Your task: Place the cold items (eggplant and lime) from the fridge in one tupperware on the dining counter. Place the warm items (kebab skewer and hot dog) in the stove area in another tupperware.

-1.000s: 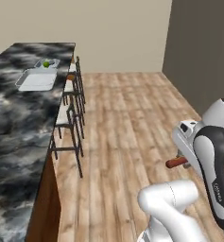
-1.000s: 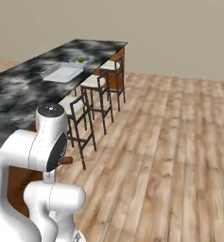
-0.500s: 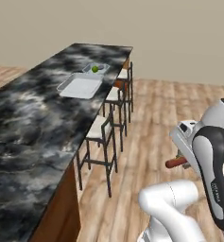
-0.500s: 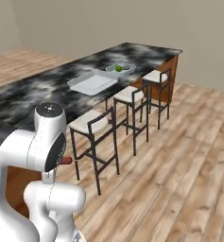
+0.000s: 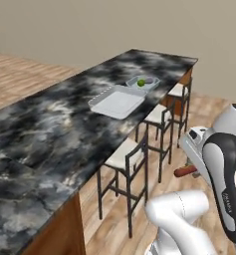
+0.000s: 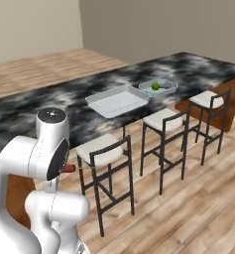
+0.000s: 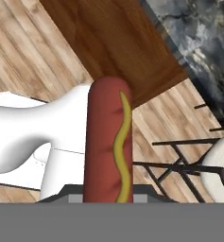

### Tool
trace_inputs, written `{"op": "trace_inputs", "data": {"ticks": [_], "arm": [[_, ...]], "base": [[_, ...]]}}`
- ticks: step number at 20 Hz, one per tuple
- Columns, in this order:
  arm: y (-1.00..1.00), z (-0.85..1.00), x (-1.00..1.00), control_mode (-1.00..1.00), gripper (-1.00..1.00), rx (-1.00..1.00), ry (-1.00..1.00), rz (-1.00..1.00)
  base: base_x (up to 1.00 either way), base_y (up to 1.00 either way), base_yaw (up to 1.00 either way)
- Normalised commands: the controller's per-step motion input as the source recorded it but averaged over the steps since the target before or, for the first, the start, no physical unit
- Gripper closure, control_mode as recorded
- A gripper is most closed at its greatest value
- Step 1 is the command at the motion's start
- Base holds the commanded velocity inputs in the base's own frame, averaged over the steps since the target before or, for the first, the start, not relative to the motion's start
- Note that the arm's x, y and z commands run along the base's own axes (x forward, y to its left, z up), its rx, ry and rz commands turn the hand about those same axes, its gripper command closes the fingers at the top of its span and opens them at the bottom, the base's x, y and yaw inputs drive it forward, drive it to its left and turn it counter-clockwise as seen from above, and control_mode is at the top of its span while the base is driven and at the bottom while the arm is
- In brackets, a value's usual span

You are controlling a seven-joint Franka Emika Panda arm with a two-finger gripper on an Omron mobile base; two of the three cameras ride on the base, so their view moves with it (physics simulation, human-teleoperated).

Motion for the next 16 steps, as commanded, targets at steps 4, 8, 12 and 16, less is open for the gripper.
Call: {"op": "trace_inputs", "data": {"ticks": [4, 8, 12, 16], "arm": [[0.00, 0.00, 0.00, 1.00, 1.00, 0.00, 0.00, 0.00], [0.00, 0.00, 0.00, 1.00, 1.00, 0.00, 0.00, 0.00], [0.00, 0.00, 0.00, 1.00, 1.00, 0.00, 0.00, 0.00], [0.00, 0.00, 0.00, 1.00, 1.00, 0.00, 0.00, 0.00]], "base": [[0.72, -0.67, 0.47], [0.67, -0.66, 0.48], [0.45, -0.68, 0.51], [0.19, -0.76, 0.51]]}}
